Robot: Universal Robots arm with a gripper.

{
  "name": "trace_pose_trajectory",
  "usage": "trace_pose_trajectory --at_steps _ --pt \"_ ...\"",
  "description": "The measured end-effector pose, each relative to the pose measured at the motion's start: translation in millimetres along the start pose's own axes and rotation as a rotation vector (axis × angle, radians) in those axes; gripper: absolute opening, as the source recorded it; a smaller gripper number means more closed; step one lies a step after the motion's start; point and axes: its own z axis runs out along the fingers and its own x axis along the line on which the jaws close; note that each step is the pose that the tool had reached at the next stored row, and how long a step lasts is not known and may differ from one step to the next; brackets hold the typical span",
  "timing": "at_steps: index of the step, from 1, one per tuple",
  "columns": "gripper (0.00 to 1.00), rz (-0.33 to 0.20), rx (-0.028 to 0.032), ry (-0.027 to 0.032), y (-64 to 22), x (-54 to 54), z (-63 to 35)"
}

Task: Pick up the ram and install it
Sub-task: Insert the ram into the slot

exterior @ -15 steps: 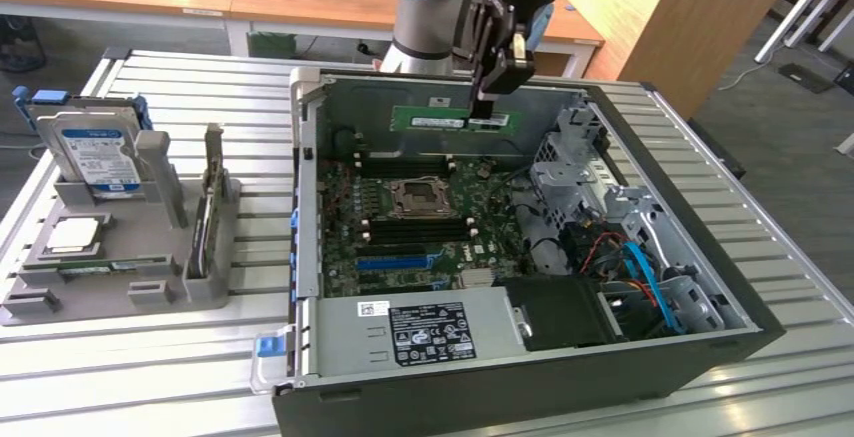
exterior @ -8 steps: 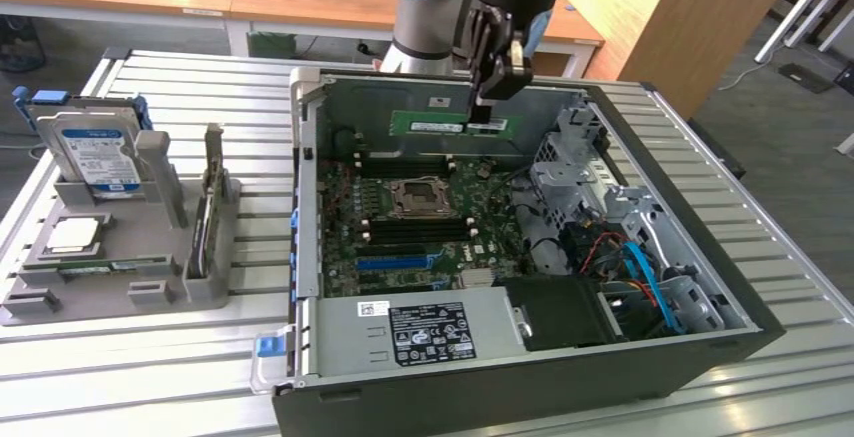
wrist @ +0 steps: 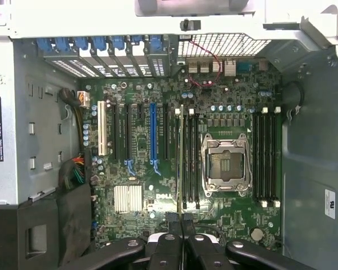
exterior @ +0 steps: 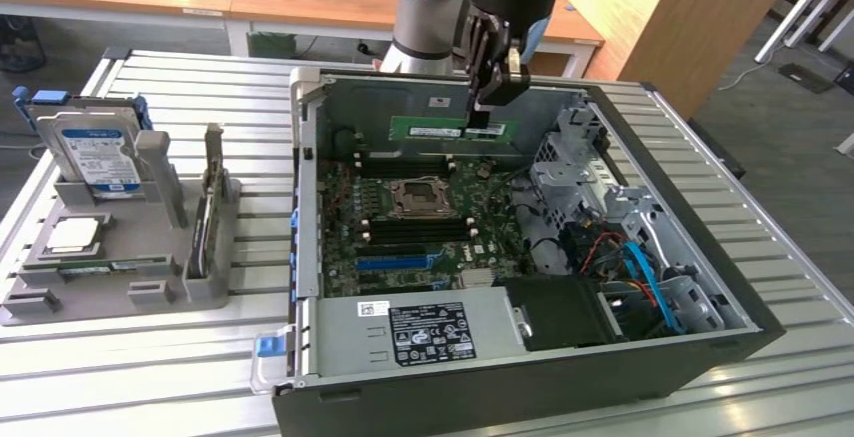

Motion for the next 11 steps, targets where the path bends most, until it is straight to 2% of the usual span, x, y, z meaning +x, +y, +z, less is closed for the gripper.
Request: trace_pose_trajectory --at_steps 11 --pt "0.12 0.0 0.0 0.0001 0.0 0.0 0.1"
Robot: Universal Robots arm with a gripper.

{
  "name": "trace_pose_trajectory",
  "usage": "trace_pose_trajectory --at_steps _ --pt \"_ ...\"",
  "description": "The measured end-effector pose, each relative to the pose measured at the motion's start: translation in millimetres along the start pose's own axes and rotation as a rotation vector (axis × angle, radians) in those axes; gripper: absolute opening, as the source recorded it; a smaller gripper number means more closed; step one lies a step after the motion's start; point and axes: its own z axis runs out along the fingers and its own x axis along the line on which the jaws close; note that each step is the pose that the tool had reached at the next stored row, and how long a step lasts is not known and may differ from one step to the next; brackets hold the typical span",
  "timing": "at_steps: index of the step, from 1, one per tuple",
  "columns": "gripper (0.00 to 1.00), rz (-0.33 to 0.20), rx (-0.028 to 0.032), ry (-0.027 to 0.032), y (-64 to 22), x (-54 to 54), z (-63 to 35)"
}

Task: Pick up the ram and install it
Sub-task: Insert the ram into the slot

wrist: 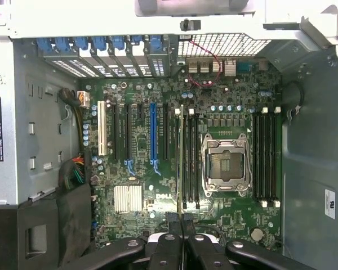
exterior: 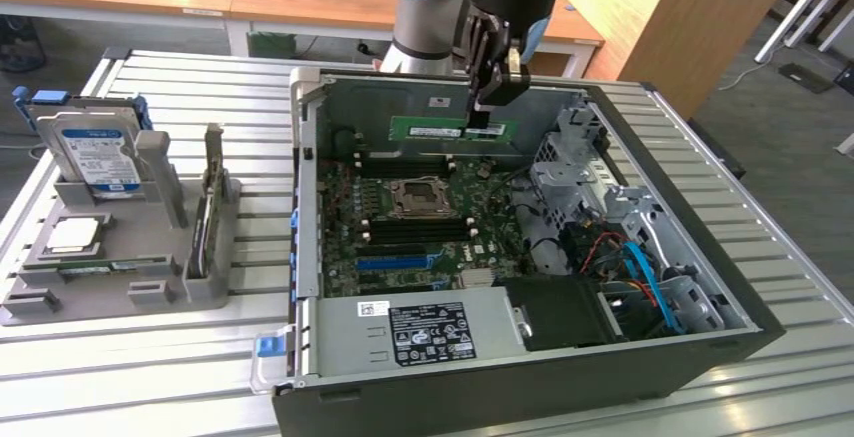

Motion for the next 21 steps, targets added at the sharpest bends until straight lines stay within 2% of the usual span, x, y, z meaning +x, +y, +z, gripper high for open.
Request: trace_pose_trajectory --at_steps 3,21 --pt "0.12 0.0 0.0002 0.0002 0.0 0.0 2.9" --pt "0.12 0.002 0.0009 0.0003 0.5 -0.7 35.6"
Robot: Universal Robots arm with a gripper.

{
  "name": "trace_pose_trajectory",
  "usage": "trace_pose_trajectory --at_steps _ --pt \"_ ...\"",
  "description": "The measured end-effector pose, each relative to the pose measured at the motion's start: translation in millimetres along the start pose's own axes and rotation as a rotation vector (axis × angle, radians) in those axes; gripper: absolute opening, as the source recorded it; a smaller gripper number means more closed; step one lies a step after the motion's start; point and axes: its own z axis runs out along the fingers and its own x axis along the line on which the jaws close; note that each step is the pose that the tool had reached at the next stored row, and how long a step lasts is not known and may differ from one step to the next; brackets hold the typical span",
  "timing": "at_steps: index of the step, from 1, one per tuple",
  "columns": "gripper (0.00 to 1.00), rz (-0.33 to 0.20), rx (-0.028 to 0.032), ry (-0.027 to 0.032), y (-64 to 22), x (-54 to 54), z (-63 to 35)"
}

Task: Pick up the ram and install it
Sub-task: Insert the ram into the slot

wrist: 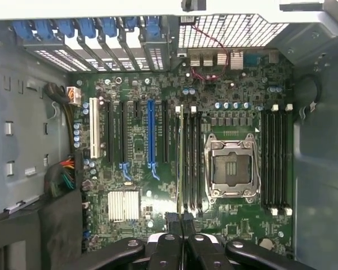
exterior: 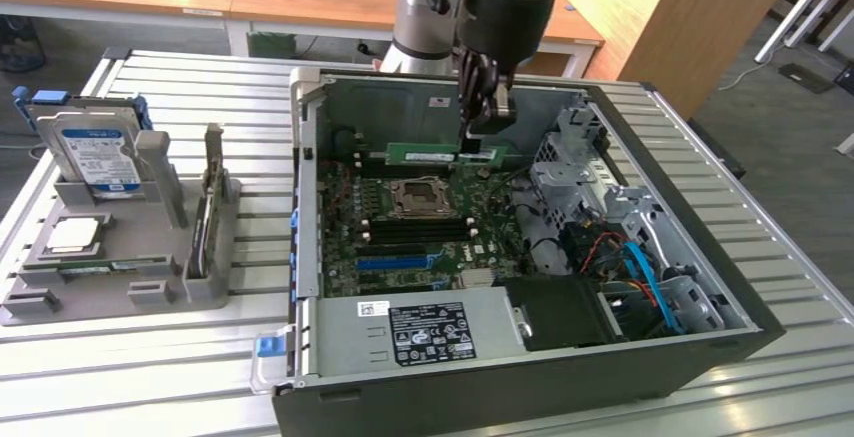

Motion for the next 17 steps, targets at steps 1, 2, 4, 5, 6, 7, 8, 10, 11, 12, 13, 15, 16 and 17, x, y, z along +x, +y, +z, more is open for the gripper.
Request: trace_pose_trajectory --at_steps 1,2,4,5,6,7,8,10,11,12,13,15,16,17 --pt "0.12 0.0 0.0 0.0 0.0 -0.1 1.8" --pt "0.12 0.0 0.0 -0.0001 0.0 -0.1 3.7" --pt "0.12 0.0 0.0002 -0.0001 0.1 -0.2 7.2" --pt "0.12 0.0 0.0003 -0.0001 0.1 -0.2 9.0" --pt "0.12 0.0 0.0004 0.0 0.2 -0.2 10.7" --pt "0.12 0.0 0.0006 0.0 0.2 -0.3 12.7" --pt "0.12 0.0 0.0008 -0.0001 0.3 -0.3 14.5" --pt "0.12 0.0 0.0011 -0.0001 0.4 -0.4 18.1" --pt "0.12 0.0 0.0013 -0.0002 0.4 -0.4 19.9" --pt "0.12 0.0 0.0015 -0.0002 0.5 -0.5 21.9" --pt "0.12 0.0 0.0016 -0.0002 0.5 -0.5 23.7" --pt "0.12 0.0 0.0022 -0.0001 0.7 -0.6 27.2" --pt "0.12 0.0 0.0025 -0.0002 0.8 -0.6 29.0" --pt "0.12 0.0 0.0028 -0.0001 0.9 -0.6 30.8"
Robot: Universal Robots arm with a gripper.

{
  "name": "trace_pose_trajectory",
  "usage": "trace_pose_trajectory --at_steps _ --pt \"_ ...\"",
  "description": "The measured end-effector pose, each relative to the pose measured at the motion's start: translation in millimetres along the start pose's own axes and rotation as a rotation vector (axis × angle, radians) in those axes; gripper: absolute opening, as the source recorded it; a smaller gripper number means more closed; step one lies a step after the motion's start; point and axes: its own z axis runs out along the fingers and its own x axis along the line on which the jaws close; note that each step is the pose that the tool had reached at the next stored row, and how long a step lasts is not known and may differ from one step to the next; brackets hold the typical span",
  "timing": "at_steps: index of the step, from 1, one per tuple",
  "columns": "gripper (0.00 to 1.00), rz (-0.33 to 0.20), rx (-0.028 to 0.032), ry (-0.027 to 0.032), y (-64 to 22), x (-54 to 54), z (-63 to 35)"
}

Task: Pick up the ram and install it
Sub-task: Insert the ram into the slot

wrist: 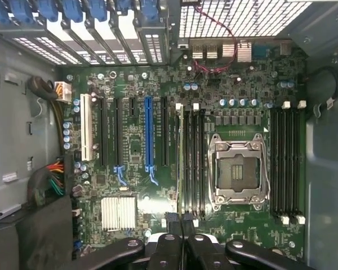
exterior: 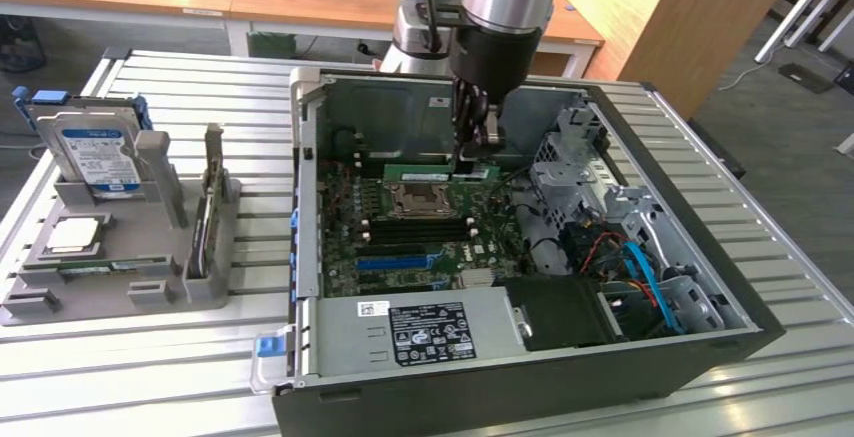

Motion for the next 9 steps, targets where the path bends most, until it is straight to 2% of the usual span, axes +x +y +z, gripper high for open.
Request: trace_pose_trajectory --at_steps 9 --pt "0.12 0.0 0.0025 -0.0001 1.9 -0.3 16.4"
